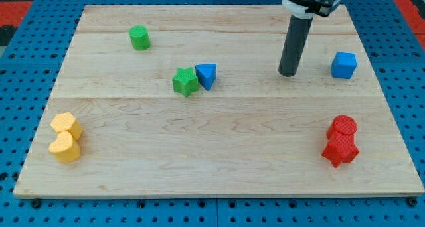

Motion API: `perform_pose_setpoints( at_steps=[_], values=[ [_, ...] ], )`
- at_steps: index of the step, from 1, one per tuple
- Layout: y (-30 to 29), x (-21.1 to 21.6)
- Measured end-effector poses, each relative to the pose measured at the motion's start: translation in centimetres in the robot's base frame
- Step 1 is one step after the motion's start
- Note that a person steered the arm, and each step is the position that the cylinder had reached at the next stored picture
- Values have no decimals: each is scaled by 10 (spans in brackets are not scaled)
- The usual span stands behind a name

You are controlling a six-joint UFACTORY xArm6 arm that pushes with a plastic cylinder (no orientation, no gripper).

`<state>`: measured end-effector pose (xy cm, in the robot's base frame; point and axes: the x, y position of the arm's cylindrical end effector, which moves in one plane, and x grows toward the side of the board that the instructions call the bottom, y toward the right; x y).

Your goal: Slide the triangle towards the left of the cube

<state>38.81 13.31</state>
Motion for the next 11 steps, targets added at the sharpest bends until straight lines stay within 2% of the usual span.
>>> perform_pose_setpoints(
  at_steps=[4, 5, 6, 7, 8, 10, 11],
  values=[
    [11, 10],
    [-27, 22],
    [-123, 43],
    [-182, 35],
    [-177, -8],
    [-208, -36],
    [-105, -44]
  ],
)
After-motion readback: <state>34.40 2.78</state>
